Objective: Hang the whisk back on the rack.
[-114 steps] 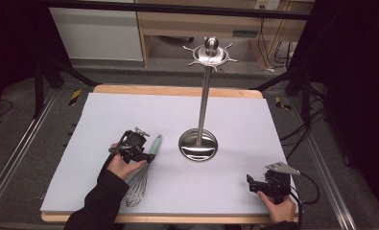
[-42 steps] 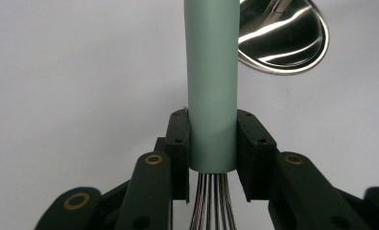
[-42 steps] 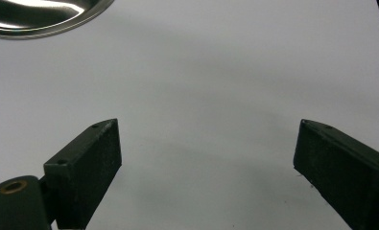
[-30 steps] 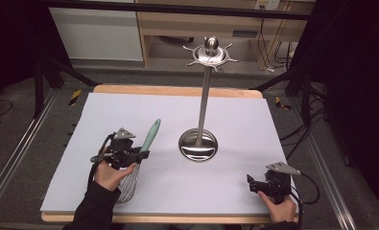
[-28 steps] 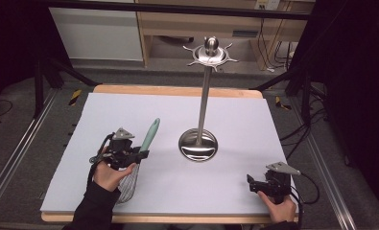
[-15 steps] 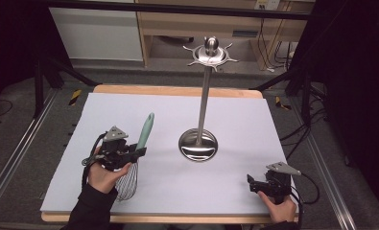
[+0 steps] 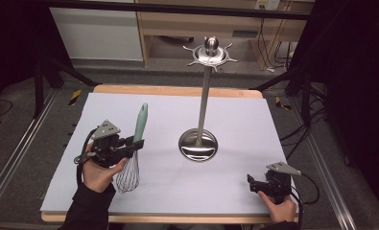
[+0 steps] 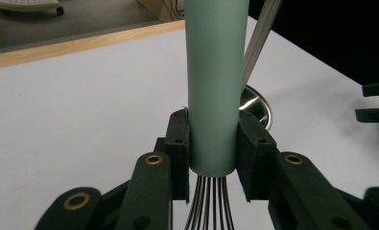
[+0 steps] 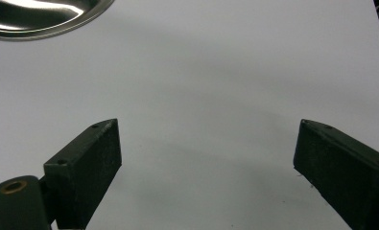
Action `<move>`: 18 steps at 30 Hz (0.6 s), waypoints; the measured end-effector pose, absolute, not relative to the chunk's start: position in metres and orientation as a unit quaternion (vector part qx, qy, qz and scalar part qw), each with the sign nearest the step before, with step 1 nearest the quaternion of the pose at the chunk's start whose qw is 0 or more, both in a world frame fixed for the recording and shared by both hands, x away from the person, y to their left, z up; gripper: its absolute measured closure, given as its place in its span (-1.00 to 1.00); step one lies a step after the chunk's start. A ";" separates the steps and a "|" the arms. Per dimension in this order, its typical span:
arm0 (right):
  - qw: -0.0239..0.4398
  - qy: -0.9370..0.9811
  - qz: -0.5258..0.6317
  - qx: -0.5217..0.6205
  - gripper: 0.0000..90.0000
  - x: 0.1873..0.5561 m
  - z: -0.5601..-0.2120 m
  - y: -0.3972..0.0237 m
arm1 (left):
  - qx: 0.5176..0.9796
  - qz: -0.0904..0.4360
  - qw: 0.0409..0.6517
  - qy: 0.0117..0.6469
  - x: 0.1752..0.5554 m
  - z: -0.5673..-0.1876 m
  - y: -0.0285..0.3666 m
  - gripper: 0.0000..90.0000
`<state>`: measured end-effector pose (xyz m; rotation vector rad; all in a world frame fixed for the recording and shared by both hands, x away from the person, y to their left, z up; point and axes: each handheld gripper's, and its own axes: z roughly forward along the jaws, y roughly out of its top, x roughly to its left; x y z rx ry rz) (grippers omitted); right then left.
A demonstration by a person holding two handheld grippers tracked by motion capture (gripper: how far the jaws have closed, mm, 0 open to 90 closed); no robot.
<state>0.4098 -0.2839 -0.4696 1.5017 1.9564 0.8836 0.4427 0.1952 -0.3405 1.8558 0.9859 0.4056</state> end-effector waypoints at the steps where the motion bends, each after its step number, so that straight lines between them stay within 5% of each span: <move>1: 0.258 0.721 0.326 0.554 -0.78 0.410 -0.469 -0.284 | 0.761 0.167 0.482 0.402 0.442 -0.339 0.194 0.53; 18: 0.258 0.721 0.326 0.554 -0.78 0.410 -0.470 -0.284 | 0.758 0.186 0.506 0.367 0.443 -0.305 0.173 0.53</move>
